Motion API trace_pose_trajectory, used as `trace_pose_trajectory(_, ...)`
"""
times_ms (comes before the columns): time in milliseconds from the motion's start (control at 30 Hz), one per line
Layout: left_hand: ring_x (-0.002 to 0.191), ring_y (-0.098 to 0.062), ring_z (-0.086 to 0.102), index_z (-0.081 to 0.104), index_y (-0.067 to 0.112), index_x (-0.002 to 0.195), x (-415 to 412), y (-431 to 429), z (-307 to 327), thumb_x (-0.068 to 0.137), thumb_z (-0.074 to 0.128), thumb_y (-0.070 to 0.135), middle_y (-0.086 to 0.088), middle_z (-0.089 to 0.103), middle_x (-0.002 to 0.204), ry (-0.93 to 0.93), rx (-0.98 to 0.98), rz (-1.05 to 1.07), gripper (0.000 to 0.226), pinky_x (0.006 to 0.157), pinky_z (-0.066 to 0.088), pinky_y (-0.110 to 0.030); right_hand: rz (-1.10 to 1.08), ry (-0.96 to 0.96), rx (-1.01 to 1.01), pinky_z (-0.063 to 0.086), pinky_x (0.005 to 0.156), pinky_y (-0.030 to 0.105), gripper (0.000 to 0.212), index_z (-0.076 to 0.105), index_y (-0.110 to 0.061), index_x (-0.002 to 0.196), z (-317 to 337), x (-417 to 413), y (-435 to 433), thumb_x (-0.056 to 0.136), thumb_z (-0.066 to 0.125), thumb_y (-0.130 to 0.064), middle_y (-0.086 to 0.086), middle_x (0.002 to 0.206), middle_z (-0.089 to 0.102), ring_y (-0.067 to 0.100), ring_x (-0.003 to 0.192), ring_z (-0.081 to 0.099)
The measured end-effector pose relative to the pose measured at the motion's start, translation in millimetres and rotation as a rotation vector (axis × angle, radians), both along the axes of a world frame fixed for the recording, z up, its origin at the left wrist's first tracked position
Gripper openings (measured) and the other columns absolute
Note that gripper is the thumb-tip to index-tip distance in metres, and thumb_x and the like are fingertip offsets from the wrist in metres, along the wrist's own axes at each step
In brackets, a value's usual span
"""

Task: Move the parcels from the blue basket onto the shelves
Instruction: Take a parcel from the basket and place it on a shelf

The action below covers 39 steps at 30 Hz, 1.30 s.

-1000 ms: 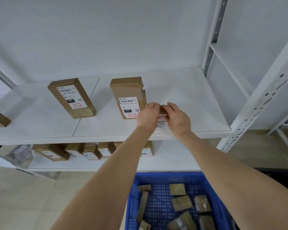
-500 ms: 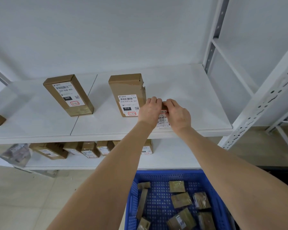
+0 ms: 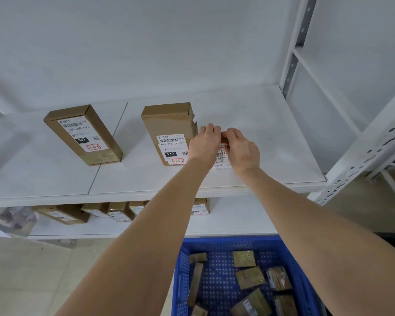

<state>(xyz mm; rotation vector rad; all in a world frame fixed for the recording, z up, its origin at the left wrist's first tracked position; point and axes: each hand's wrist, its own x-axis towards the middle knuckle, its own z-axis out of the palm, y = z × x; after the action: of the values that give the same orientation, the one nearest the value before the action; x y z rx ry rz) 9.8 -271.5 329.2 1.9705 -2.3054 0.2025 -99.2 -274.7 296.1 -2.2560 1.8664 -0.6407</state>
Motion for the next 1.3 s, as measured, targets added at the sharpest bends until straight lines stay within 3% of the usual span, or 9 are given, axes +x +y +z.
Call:
trace_pose_trajectory(200,0.115,-0.023,0.045,0.043,0.006,0.123,-1,-14,-1,0.082,0.057,-0.007,-0.008,0.046,0.124,-0.008,-0.008,0.005,0.045,0.071,0.044,-0.029,-0.011,-0.028,0.0,0.03,0.061,0.032,0.033,0.054,-0.015,0.126,0,0,-12,0.093,0.05,-0.009,-0.001,0.133,0.052,0.037,0.085,0.061)
trace_pose_trajectory(400,0.119,-0.024,0.044,0.042,0.007,0.129,1,-13,-1,0.086,0.052,-0.005,-0.009,0.045,0.128,0.082,0.033,0.031,0.046,0.081,0.048,-0.031,-0.009,-0.021,0.026,0.036,0.066,0.032,0.043,0.048,-0.018,0.136,3,1,-7,0.094,0.053,-0.012,0.004,0.151,0.033,0.034,0.107,0.059)
trace_pose_trajectory(567,0.126,-0.024,0.043,0.035,0.008,0.138,4,-5,4,0.085,0.053,-0.006,-0.009,0.042,0.136,0.142,0.087,0.023,0.058,0.091,0.049,-0.036,-0.022,0.017,0.07,0.046,0.072,0.037,0.056,0.041,-0.019,0.141,10,3,2,0.089,0.06,-0.01,0.007,0.154,0.025,0.032,0.117,0.052)
trace_pose_trajectory(733,0.126,-0.025,0.044,0.03,0.009,0.141,5,7,10,0.085,0.053,-0.007,-0.007,0.037,0.142,0.154,0.129,0.047,0.062,0.087,0.048,-0.036,-0.048,0.067,0.093,0.048,0.077,0.038,0.063,0.036,-0.018,0.143,14,2,8,0.087,0.062,-0.01,0.007,0.155,0.022,0.028,0.131,0.041)
trace_pose_trajectory(1000,0.12,-0.028,0.049,0.032,0.009,0.14,8,30,16,0.087,0.053,-0.004,-0.008,0.036,0.14,0.168,0.14,0.082,0.059,0.081,0.05,-0.039,-0.05,0.101,0.025,0.04,0.099,0.039,0.063,0.04,-0.019,0.142,21,3,26,0.084,0.065,-0.012,0.008,0.149,0.031,0.03,0.134,0.033)
trace_pose_trajectory(1300,0.12,-0.025,0.048,0.03,0.012,0.142,7,83,13,0.085,0.051,-0.007,-0.008,0.038,0.136,0.149,0.141,0.106,0.063,0.082,0.05,-0.036,-0.019,0.153,-0.026,0.037,0.1,0.037,0.061,0.041,-0.017,0.14,24,3,82,0.084,0.064,-0.009,0.009,0.145,0.035,0.03,0.134,0.032)
